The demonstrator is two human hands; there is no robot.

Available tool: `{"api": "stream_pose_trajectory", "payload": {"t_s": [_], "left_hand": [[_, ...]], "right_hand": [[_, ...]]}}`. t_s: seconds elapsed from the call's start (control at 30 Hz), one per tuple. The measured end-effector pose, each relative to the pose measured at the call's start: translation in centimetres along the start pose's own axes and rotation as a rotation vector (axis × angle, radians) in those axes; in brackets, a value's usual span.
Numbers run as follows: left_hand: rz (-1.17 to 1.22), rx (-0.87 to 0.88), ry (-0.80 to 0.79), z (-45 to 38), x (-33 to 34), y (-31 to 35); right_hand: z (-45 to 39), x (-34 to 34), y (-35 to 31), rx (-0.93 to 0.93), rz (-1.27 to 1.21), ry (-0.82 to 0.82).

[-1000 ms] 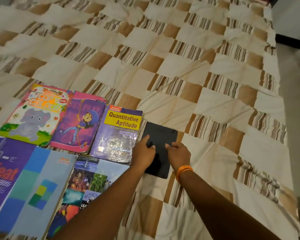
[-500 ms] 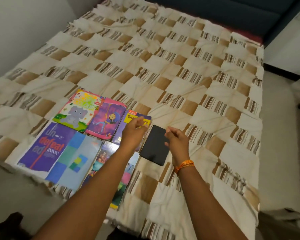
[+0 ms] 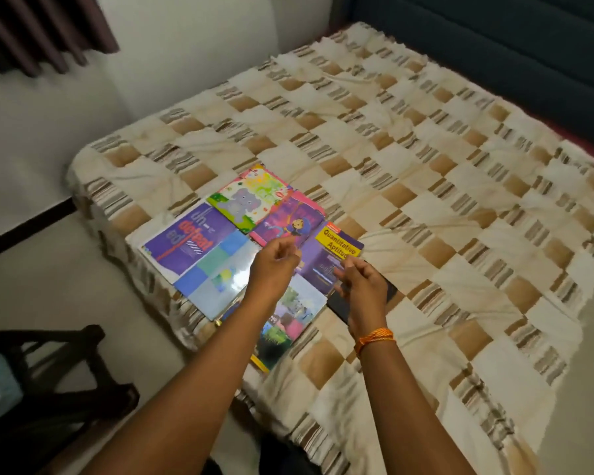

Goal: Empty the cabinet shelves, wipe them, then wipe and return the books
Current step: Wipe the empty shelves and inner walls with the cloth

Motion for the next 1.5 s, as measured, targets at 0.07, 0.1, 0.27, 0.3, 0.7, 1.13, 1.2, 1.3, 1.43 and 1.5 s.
{"api": "stream_pose_trajectory", "payload": {"t_s": [0.07, 0.1, 0.27, 0.3, 0.7, 1.13, 1.2, 1.3, 1.43, 1.5], "left_hand": [[0.023, 0.012, 0.041, 0.4, -3.1, -0.3], [0.029, 0.021, 0.051, 0.6, -4.2, -0.3], [0.066, 0.066, 0.137, 2.2, -13.0, -1.4], [0.07, 0.069, 0.146, 2.6, -14.8, -1.8], [0.154, 0.083, 0.334, 11.5, -37.9, -8.0], [0.331, -0.093, 0.803, 19.6, -54.3, -18.9], [0.357, -0.109, 0.852, 20.5, -55.6, -20.1], [0.399, -0.158, 0.904, 21.3, -57.0, -21.9], [0.348, -0.226, 0.913, 21.0, -58.9, -23.8], [0.283, -0.296, 0.916, 20.4, -60.3, -25.0]], "right_hand": [[1.1, 2.9, 0.1, -0.032, 0.036, -0.051], [1.5, 3.9, 0.0, -0.05, 0.046, -0.073], [6.0, 11.5, 0.6, -0.141, 0.076, -0.196], [7.3, 13.0, 1.0, -0.156, 0.085, -0.211], [24.6, 31.2, 11.8, -0.072, 0.138, -0.489], [36.2, 45.3, 22.3, -0.01, 0.469, -0.981], [37.4, 46.9, 23.1, 0.004, 0.504, -1.047], [38.6, 48.5, 24.4, 0.007, 0.582, -1.133], [38.3, 50.2, 27.4, 0.03, 0.731, -1.174], [37.7, 51.3, 29.5, 0.047, 0.838, -1.195]]}}
Point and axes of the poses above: each hand's wrist, its own z-axis away from the middle knuckle, its own x-axis out of the palm, y = z × x, the point moved 1 cm from there along -z, towards the middle knuckle
